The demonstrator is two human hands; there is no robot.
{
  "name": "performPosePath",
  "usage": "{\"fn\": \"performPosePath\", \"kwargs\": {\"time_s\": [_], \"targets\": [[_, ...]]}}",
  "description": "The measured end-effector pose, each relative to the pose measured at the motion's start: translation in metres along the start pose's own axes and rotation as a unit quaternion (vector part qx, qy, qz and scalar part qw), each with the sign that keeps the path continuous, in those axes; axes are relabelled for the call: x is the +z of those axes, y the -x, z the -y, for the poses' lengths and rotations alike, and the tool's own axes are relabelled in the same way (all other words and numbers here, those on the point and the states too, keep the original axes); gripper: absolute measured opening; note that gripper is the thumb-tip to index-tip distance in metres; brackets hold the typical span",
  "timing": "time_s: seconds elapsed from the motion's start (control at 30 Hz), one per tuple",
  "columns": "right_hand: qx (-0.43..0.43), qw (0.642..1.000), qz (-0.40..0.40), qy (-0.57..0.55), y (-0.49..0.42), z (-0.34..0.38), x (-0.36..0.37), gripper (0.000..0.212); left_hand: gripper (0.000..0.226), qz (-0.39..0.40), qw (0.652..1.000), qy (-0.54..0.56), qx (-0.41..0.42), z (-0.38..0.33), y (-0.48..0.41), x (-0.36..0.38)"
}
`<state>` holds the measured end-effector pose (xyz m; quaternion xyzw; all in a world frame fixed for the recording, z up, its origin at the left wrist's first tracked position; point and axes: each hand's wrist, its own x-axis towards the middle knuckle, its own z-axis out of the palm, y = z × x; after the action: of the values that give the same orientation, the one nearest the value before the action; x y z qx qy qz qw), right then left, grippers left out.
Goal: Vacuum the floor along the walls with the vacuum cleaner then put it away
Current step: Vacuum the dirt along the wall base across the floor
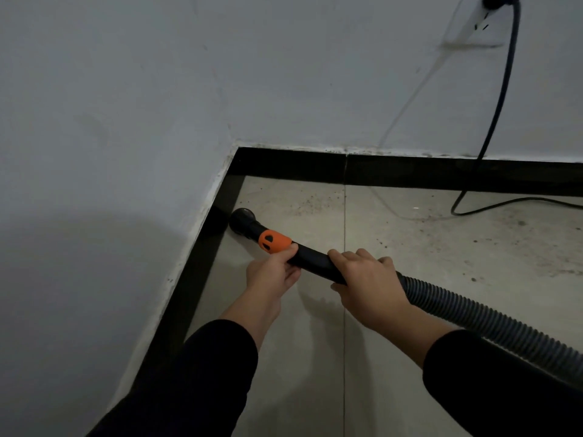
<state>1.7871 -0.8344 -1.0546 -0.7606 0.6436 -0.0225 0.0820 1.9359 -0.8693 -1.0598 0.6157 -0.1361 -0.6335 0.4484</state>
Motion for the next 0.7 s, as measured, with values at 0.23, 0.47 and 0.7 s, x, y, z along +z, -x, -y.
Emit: {"fn": "performPosePath", "kwargs": {"time_s": [0.23, 0.47, 0.7], "targets": [[-0.021, 0.998, 0.054, 0.023, -0.012, 0.013, -0.033, 0.042, 0.034, 0.057, 0.993, -0.064, -0.084, -0.034, 0.004, -0.003], [0.003, 0.997, 0.078, 0.02, -0.023, 0.026, -0.051, 0.039, 0.03, 0.046, 0.99, -0.07, -0.117, -0.051, 0.002, 0.0], [0.006, 0.998, 0.063, -0.021, -0.028, 0.009, -0.036, 0.041, 0.032, 0.02, 0.992, -0.055, -0.11, -0.044, -0.003, 0.01]]}}
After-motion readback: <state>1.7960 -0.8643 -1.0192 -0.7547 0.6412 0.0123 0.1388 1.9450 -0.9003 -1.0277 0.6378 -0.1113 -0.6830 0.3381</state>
